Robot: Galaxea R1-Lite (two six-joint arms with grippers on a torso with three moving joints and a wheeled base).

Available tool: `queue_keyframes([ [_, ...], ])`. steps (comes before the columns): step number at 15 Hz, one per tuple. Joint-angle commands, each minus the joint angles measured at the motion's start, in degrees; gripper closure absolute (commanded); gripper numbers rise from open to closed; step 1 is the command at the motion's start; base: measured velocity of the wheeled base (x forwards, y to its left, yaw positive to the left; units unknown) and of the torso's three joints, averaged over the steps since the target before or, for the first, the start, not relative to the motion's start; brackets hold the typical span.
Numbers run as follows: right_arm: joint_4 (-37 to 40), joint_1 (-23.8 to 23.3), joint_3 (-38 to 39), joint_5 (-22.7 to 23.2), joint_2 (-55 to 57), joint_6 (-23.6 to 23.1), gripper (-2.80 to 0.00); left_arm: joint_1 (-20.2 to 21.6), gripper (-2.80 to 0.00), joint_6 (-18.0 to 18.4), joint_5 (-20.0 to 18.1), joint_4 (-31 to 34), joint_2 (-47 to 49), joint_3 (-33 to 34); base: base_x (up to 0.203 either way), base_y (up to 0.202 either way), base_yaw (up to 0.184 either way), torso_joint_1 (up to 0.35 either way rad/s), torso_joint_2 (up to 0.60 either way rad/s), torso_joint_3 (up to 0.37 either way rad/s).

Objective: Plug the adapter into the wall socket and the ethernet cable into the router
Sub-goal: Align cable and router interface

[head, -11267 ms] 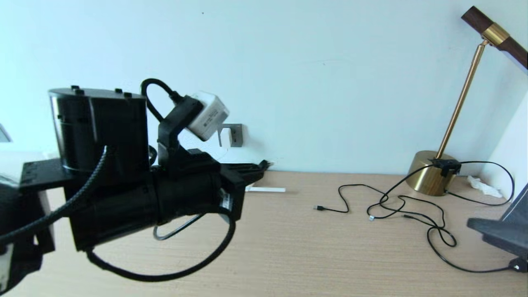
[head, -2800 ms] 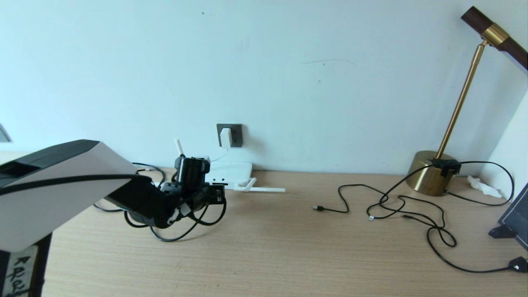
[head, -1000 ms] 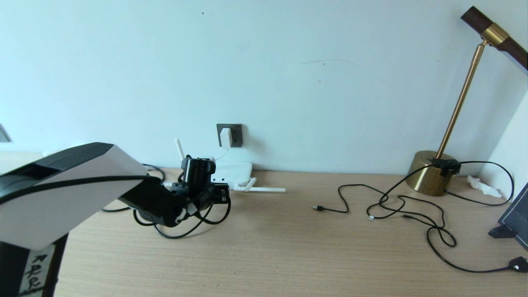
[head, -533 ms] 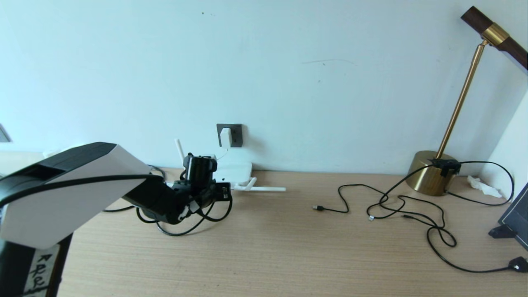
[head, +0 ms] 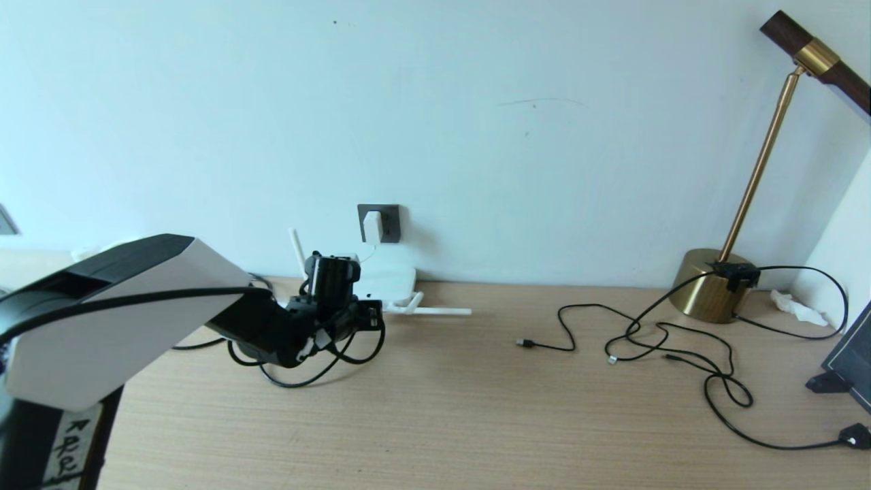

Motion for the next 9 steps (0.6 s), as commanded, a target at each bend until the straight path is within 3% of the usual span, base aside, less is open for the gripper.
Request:
queue_keyframes([
  [1, 0.0, 0.0, 0.0, 0.0, 0.0, 0.0, 0.0, 0.1, 0.0, -0.1, 0.0, -0.4, 0.6, -0.2, 0.0, 0.0, 0.0, 0.0, 0.0, 0.0],
  [9, 0.1, 0.0, 0.0, 0.0, 0.0, 0.0, 0.0, 0.1, 0.0, 0.1, -0.1, -0.3, 1.2, -0.9, 0.0, 0.0, 0.0, 0.0, 0.0, 0.0],
])
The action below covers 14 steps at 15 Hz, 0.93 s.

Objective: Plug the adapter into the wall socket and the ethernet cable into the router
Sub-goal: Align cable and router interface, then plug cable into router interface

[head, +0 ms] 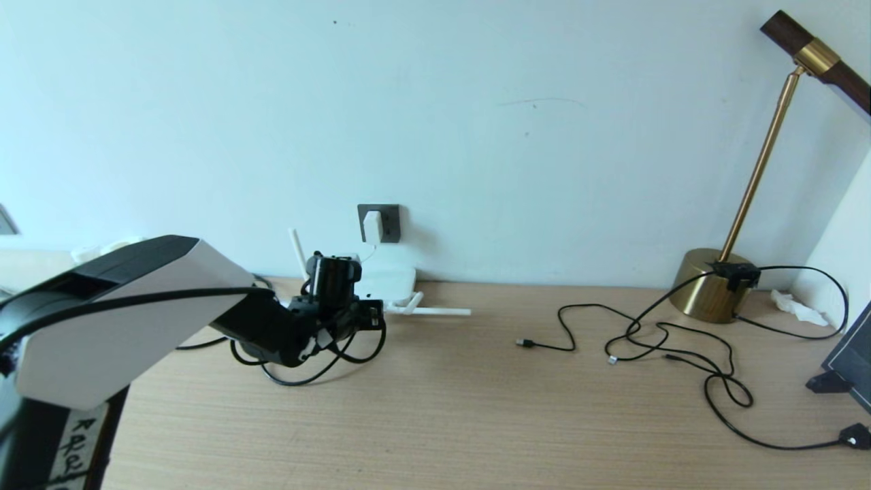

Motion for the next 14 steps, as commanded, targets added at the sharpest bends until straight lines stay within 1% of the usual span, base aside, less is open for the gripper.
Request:
queue_keyframes([
  [1, 0.0, 0.0, 0.0, 0.0, 0.0, 0.0, 0.0, 0.1, 0.0, -0.1, 0.1, -0.2, 0.4, -0.1, 0.0, 0.0, 0.0, 0.0, 0.0, 0.0],
  [14, 0.0, -0.1, 0.0, 0.0, 0.0, 0.0, 0.0, 0.8, 0.0, -0.1, 0.1, -0.2, 0.5, -0.2, 0.0, 0.0, 0.0, 0.0, 0.0, 0.0],
])
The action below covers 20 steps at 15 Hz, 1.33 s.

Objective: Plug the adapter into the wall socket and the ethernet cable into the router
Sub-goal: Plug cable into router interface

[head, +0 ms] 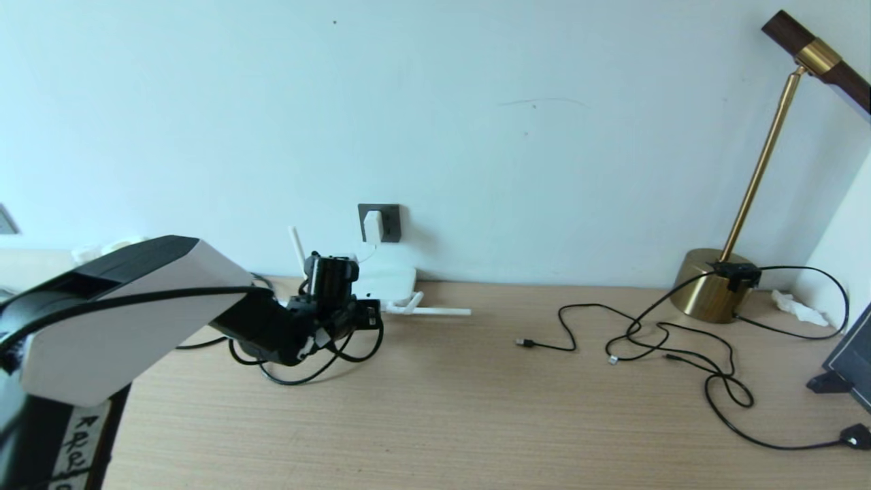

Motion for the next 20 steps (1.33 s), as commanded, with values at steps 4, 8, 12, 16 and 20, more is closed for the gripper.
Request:
queue_keyframes([
  [4, 0.1, 0.0, 0.0, 0.0, 0.0, 0.0, 0.0, 0.0, 0.0, -0.1, 0.1, -0.1, 0.0, 0.1, 0.0, 0.0, 0.0, 0.0, 0.0, 0.0],
  [8, 0.1, 0.0, 0.0, 0.0, 0.0, 0.0, 0.0, 0.0, 0.0, -0.1, 0.0, -0.1, 0.0, 0.1, 0.0, 0.0, 0.0, 0.0, 0.0, 0.0],
  [12, 0.1, 0.0, 0.0, 0.0, 0.0, 0.0, 0.0, -0.1, 0.0, -0.1, 0.1, -0.1, 0.1, -0.2, 0.0, 0.0, 0.0, 0.0, 0.0, 0.0],
  [16, 0.1, 0.0, 0.0, 0.0, 0.0, 0.0, 0.0, -0.2, 0.0, -0.1, -0.1, 2.0, 0.2, -1.8, 0.0, 0.0, 0.0, 0.0, 0.0, 0.0],
  [20, 0.1, 0.0, 0.0, 0.0, 0.0, 0.0, 0.0, -0.1, 0.0, -0.1, -0.1, 2.1, 0.3, -1.9, 0.0, 0.0, 0.0, 0.0, 0.0, 0.0],
])
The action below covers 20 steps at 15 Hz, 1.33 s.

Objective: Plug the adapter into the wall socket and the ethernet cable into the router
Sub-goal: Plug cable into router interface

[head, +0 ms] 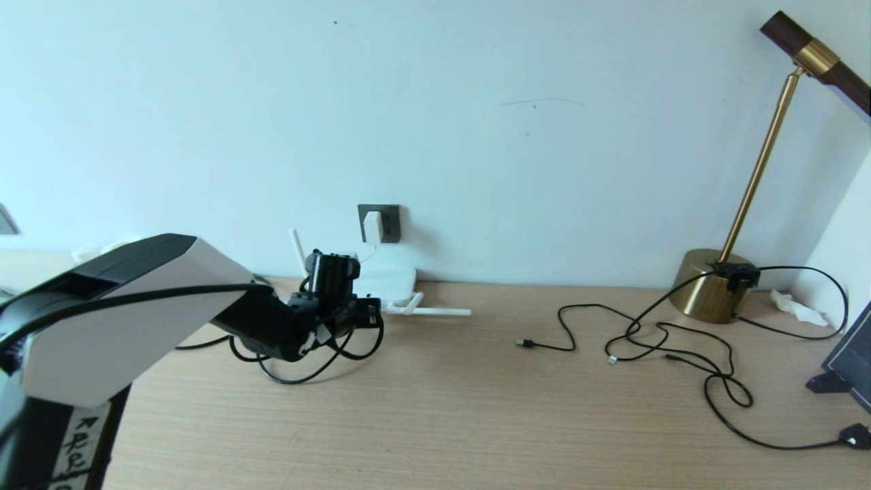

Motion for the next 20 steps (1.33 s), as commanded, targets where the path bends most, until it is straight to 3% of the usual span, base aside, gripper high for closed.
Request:
queue_keyframes([
  [1, 0.1, 0.0, 0.0, 0.0, 0.0, 0.0, 0.0, 0.0, 0.0, -0.1, 0.1, -0.3, 0.1, -0.1, 0.0, 0.0, 0.0, 0.0, 0.0, 0.0],
  [20, 0.1, 0.0, 0.0, 0.0, 0.0, 0.0, 0.0, 0.2, 0.0, -0.1, -0.1, 1.6, 1.8, -2.3, 0.0, 0.0, 0.0, 0.0, 0.0, 0.0],
])
